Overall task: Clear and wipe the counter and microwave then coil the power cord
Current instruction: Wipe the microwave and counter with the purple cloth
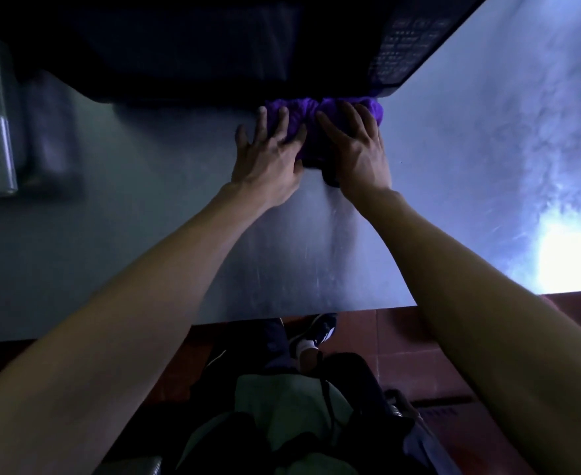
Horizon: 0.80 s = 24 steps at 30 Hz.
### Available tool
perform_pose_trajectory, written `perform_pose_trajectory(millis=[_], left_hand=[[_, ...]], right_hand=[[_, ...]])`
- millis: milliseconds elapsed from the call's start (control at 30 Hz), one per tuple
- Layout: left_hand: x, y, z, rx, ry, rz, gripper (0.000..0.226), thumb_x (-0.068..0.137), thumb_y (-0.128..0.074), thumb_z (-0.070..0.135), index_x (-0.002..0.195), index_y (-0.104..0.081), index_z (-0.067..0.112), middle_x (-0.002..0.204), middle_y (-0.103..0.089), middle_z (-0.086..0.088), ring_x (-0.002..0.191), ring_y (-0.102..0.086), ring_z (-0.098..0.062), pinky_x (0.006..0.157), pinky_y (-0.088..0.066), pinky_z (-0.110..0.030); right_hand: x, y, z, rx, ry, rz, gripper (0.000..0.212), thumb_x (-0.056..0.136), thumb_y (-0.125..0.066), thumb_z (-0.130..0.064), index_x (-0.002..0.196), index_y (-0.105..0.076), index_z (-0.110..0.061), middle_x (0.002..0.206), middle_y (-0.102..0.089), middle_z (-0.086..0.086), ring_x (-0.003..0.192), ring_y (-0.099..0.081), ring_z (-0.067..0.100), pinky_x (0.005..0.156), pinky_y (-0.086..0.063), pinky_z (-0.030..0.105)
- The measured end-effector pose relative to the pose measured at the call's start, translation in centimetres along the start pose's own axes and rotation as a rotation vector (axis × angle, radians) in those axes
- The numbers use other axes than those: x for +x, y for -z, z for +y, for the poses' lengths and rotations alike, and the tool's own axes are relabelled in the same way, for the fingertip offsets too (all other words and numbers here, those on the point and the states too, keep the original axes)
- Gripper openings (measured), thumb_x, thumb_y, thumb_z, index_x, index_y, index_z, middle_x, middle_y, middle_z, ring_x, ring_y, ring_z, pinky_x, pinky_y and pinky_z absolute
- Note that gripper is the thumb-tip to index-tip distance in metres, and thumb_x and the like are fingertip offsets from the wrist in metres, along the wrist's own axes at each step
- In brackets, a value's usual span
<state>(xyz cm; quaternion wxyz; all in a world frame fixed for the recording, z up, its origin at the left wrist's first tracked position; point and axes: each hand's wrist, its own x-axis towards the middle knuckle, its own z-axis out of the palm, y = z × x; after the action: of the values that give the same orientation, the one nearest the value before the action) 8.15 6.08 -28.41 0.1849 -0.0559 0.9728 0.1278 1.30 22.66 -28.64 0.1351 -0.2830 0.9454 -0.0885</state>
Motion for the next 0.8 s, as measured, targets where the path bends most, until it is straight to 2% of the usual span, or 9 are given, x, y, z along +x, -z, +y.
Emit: perform_pose_trajectory(millis=[200, 400, 600, 733, 800], left_hand=[[-2.2, -0.8, 1.8, -0.01, 0.039, -0.036, 0.057, 0.099, -0.04, 0.038, 0.154, -0.027, 0.031, 0.167, -0.006, -0.009, 0.152, -0.001, -0.041, 0.115, -0.012, -0.067], [-10.5, -5.4, 7.1, 0.032, 0.079, -0.054, 0.06, 0.098, -0.041, 0.039, 0.155, -0.023, 0.031, 0.166, -0.006, -0.011, 0.151, -0.001, -0.042, 0.113, -0.015, -0.066], [-19.0, -10.5, 14.9, 0.035, 0.124, -0.063, 0.066, 0.095, -0.045, 0.041, 0.156, -0.023, 0.03, 0.166, -0.006, -0.011, 0.151, -0.002, -0.041, 0.113, -0.018, -0.062], [-21.8, -12.1, 18.4, 0.07, 0.151, -0.071, 0.066, 0.094, -0.044, 0.042, 0.156, -0.022, 0.03, 0.166, -0.007, -0.01, 0.152, -0.004, -0.04, 0.113, -0.02, -0.061], [-22.3, -12.5, 19.3, 0.071, 0.159, -0.079, 0.066, 0.094, -0.043, 0.043, 0.156, -0.021, 0.031, 0.167, -0.006, -0.009, 0.152, -0.003, -0.039, 0.114, -0.018, -0.061]], right_hand=[[-2.7, 0.0, 0.6, 0.018, 0.005, -0.023, 0.086, 0.079, -0.079, -0.025, 0.153, -0.037, -0.03, 0.16, -0.027, 0.016, 0.148, -0.02, 0.039, 0.119, -0.027, 0.049], [-13.4, -1.7, 2.2, 0.06, 0.062, -0.024, 0.07, 0.087, -0.069, -0.023, 0.151, -0.041, -0.026, 0.16, -0.029, 0.017, 0.147, -0.021, 0.04, 0.118, -0.027, 0.053], [-24.3, -3.3, 5.6, 0.045, 0.108, -0.048, 0.078, 0.082, -0.075, -0.022, 0.151, -0.04, -0.027, 0.16, -0.029, 0.015, 0.146, -0.024, 0.04, 0.118, -0.027, 0.053], [-28.5, -4.1, 7.6, 0.044, 0.121, -0.008, 0.065, 0.091, -0.06, -0.012, 0.151, -0.041, -0.03, 0.16, -0.031, 0.013, 0.146, -0.026, 0.039, 0.118, -0.028, 0.052], [-29.4, -4.2, 8.2, 0.041, 0.128, -0.008, 0.066, 0.091, -0.057, -0.011, 0.151, -0.039, -0.032, 0.161, -0.029, 0.011, 0.146, -0.025, 0.037, 0.118, -0.028, 0.051]])
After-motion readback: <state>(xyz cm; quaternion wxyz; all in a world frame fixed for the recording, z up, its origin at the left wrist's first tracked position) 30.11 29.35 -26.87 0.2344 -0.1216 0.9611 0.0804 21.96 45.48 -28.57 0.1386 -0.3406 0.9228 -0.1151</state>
